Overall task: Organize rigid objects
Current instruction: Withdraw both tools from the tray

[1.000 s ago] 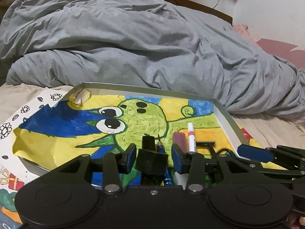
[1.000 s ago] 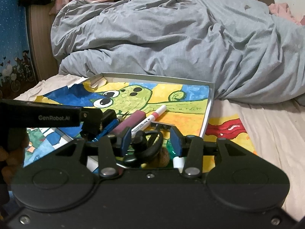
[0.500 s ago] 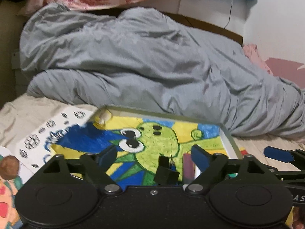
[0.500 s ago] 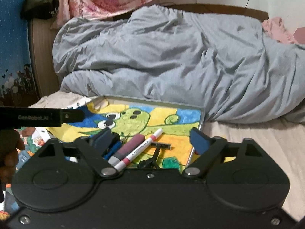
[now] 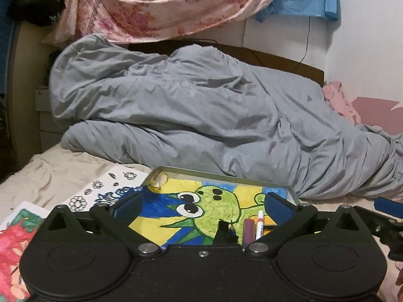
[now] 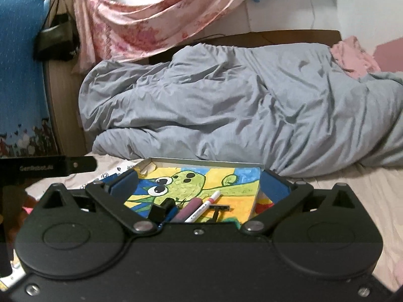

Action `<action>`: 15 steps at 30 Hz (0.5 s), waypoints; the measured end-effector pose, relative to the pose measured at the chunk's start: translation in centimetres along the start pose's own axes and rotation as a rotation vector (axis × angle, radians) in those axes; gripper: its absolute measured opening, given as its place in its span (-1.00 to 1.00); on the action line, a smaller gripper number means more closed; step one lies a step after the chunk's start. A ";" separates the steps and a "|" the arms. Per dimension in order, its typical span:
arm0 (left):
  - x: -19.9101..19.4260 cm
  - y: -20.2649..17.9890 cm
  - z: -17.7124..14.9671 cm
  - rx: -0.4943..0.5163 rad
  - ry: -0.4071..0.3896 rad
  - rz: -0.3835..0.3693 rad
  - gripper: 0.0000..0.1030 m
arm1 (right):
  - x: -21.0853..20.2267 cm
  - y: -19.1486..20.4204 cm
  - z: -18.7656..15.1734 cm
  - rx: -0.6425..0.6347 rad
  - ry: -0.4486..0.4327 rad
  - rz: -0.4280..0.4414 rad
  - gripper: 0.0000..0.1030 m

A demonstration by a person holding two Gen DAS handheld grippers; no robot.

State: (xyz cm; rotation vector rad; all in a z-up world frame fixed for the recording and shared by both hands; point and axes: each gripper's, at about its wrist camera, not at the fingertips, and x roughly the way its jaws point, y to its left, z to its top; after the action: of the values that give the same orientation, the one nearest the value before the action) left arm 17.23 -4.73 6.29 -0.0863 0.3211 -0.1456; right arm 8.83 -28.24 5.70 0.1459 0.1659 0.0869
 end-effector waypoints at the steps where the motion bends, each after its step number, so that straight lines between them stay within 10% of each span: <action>1: -0.7 0.0 -0.1 -0.003 -0.006 0.007 0.98 | -0.5 -0.1 -0.2 0.013 -0.001 -0.005 0.99; 15: -9.4 -0.4 -2.7 -0.027 -0.074 0.100 0.99 | -7.6 1.1 -4.2 0.077 0.005 -0.067 0.99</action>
State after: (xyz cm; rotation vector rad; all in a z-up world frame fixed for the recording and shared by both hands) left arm 7.45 -3.85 6.68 -0.1024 0.2533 -0.0393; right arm 0.62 -27.35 3.00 0.2166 0.1793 0.0140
